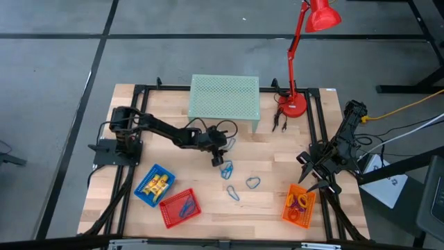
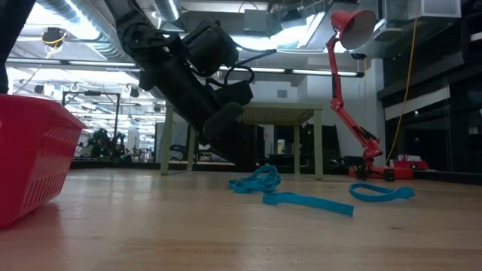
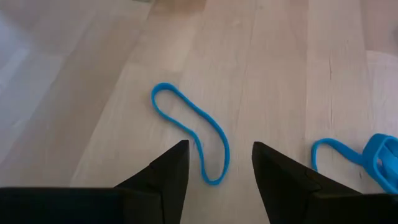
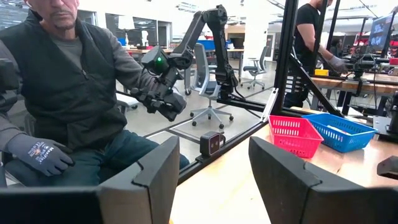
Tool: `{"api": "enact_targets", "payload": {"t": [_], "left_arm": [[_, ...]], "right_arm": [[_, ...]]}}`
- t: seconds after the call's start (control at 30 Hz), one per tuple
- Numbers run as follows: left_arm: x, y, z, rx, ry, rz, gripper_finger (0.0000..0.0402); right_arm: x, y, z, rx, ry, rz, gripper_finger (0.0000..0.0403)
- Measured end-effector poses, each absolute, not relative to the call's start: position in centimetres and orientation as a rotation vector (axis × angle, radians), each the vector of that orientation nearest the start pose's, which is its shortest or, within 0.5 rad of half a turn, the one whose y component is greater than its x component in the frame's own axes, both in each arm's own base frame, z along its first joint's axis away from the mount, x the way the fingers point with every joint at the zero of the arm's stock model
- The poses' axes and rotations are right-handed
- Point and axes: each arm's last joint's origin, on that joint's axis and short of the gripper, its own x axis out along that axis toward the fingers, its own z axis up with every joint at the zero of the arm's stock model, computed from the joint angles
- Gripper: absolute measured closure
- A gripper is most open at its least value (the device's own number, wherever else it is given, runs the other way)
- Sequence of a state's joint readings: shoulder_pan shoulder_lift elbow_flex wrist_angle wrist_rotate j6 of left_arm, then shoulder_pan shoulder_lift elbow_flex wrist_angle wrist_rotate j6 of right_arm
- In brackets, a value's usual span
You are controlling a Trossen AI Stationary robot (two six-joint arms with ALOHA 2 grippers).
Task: Pick & Place Office Desk Supplies
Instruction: Put the blue rubber band into the red bin
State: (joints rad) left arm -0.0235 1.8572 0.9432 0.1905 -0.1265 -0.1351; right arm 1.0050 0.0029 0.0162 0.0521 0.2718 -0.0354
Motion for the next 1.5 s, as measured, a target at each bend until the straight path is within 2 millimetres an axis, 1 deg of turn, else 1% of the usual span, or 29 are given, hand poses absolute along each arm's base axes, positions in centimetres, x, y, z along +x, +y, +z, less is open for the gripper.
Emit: {"api": "enact_targets", "payload": {"t": [0.2, 0.37, 0.57, 0.67, 0.8, 0.9, 1.03, 1.1, 1.23, 1.33, 1.5], "left_arm": [[36.3, -0.4, 13.4, -0.09, 0.732, 0.159, 0.0228], [36.2, -0.5, 12.8, -0.096, 0.755, 0.144, 0.0228], [36.7, -0.4, 11.4, -0.106, 0.752, 0.168, 0.0228], [36.9, -0.2, 10.8, -0.111, 0.754, 0.174, 0.0235], [36.9, -0.3, 10.6, -0.1, 0.761, 0.151, 0.0269], [37.0, -0.3, 10.6, -0.094, 0.763, 0.115, 0.0313], [37.0, -0.4, 10.6, -0.115, 0.764, 0.065, 0.0381], [37.0, -0.4, 10.5, -0.121, 0.769, 0.049, 0.0394], [36.9, -0.6, 11.3, -0.136, 0.747, 0.003, 0.0396], [36.7, -1.4, 12.8, -0.161, 0.715, -0.096, 0.0399], [36.2, -3.2, 17.5, -0.13, 0.558, -0.184, 0.0399]], "right_arm": [[5.8, 7.7, 17.4, 0.006, -0.067, 0.732, 0.0208], [5.8, 7.7, 17.4, 0.006, -0.067, 0.732, 0.0208], [5.8, 7.7, 17.4, 0.006, -0.066, 0.732, 0.0208], [5.8, 7.7, 17.4, 0.006, -0.066, 0.732, 0.0208], [5.8, 7.7, 17.4, 0.006, -0.066, 0.732, 0.0208], [5.8, 7.7, 17.4, 0.006, -0.067, 0.732, 0.0208], [5.8, 7.7, 17.4, 0.006, -0.067, 0.732, 0.0208], [5.8, 7.7, 17.4, 0.006, -0.066, 0.732, 0.0208], [5.8, 7.7, 17.4, 0.006, -0.066, 0.732, 0.0208], [5.8, 7.7, 17.4, 0.006, -0.067, 0.732, 0.0208], [5.8, 7.7, 17.4, 0.006, -0.067, 0.732, 0.0208]]}}
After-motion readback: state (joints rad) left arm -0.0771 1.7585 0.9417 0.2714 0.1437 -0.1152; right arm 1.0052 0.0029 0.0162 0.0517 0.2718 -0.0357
